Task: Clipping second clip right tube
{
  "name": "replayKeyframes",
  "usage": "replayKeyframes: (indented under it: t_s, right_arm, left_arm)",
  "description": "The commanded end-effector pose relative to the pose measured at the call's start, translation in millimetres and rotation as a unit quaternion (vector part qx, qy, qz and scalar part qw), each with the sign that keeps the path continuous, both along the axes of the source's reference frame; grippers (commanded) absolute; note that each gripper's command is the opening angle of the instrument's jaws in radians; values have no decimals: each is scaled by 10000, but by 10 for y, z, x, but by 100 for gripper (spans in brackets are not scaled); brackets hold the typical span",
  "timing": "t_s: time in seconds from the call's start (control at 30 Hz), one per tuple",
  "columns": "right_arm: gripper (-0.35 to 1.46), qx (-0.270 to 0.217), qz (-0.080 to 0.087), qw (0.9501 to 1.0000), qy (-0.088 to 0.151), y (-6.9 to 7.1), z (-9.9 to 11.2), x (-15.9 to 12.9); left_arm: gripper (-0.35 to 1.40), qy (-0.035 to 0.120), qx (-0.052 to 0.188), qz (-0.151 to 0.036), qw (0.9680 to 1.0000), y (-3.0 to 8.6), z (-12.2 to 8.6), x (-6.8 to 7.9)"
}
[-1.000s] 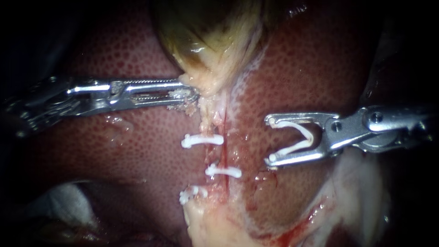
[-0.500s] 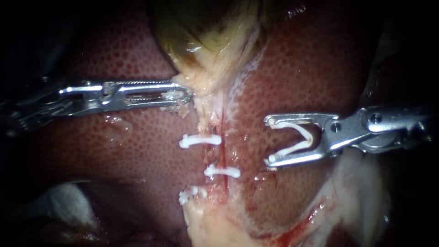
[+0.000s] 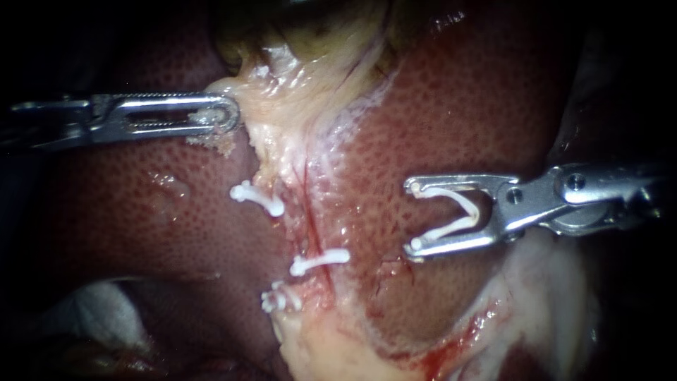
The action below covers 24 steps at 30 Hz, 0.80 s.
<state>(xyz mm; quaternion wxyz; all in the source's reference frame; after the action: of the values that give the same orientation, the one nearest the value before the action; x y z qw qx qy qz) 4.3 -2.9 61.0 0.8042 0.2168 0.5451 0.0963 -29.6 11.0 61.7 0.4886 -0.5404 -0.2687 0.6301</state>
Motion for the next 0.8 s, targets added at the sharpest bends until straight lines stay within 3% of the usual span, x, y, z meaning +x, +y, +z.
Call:
replayKeyframes:
  t_s: [0.03,0.2,0.3,0.53,0.8]
  right_arm:
    - [49,-1,-4,10000,2,-1,0,1]
    - [49,5,13,10000,-11,-6,7,11]
    - [49,108,-16,9999,-101,-13,22,24]
    - [49,442,-110,9984,-349,-37,74,57]
    - [50,769,-96,9954,-569,-47,126,87]
  left_arm:
    - [-35,10,-9,-13,10000,0,1,-1]
    - [-35,13,-11,-16,10000,-2,1,-2]
    - [-35,8,-10,-9,10000,-3,1,-3]
    - [-35,-6,-7,8,10000,-6,-4,-6]
    - [-35,-22,-4,31,10000,-10,-9,-8]
